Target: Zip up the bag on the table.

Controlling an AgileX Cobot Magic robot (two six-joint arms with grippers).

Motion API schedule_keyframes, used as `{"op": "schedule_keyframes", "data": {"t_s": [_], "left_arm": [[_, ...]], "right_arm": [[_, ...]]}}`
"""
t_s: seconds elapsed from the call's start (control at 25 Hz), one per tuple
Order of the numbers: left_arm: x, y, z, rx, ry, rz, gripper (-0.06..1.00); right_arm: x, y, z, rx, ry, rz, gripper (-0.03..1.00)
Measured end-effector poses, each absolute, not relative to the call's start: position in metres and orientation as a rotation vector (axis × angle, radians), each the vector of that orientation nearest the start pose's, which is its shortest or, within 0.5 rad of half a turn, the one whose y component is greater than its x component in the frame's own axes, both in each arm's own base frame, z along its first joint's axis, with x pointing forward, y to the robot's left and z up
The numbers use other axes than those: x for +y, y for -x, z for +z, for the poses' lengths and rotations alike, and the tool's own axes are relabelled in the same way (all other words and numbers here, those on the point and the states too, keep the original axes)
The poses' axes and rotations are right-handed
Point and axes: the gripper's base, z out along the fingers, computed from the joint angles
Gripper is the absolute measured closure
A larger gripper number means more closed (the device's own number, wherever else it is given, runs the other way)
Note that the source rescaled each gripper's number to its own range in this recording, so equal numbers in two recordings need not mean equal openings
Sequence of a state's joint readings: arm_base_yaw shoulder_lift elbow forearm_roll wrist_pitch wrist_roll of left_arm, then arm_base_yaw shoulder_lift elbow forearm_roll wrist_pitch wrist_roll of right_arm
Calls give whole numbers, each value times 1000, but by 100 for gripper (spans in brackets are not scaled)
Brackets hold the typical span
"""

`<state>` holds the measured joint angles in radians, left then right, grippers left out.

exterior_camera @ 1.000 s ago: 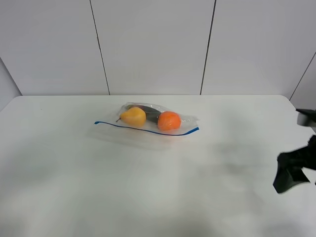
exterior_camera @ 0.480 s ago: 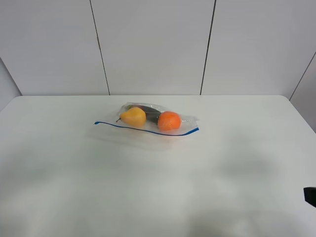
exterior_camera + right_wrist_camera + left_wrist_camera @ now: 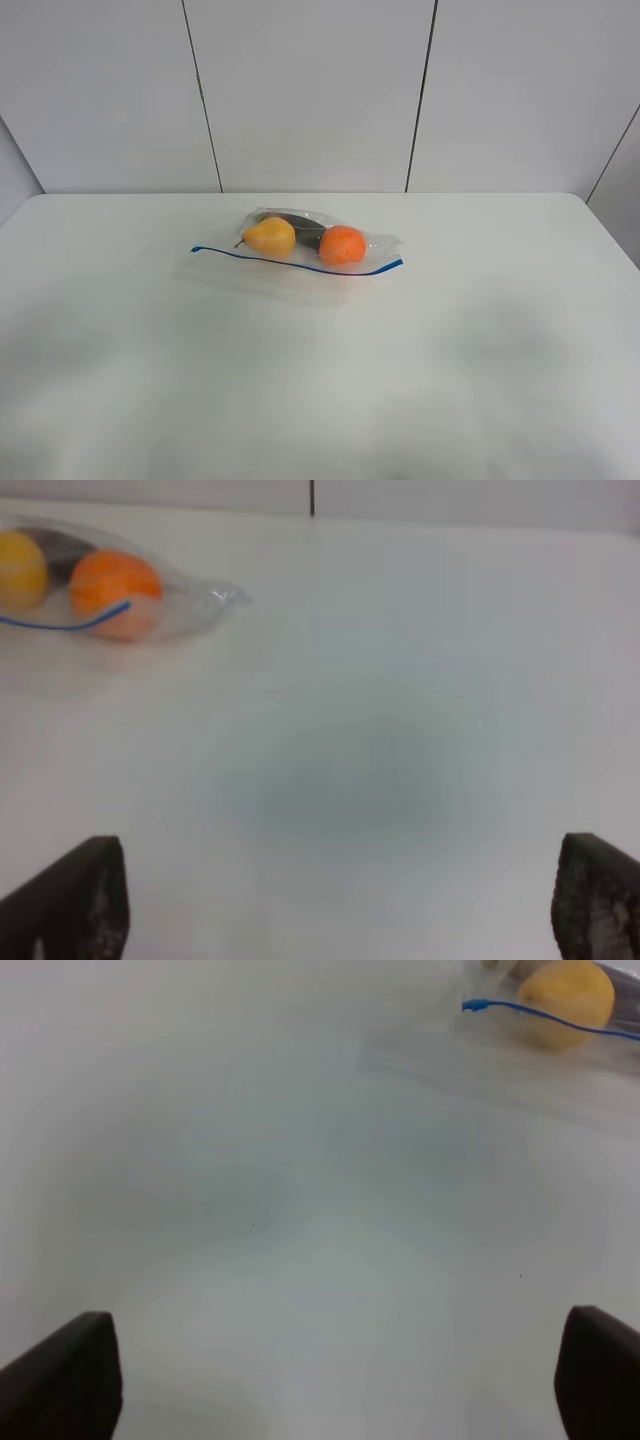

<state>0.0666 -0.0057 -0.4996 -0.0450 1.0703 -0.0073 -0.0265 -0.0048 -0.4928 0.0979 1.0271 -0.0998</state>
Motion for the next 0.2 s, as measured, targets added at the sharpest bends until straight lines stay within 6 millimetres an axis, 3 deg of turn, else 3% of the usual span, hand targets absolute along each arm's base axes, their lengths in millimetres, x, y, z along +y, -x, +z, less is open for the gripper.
{"op": "schedule_keyframes", "data": {"t_s": [0.2], "left_arm": [[-4, 6, 276, 2047, 73, -17, -6]], "right_arm": [[8, 3, 278, 2010, 76, 34, 4]]}}
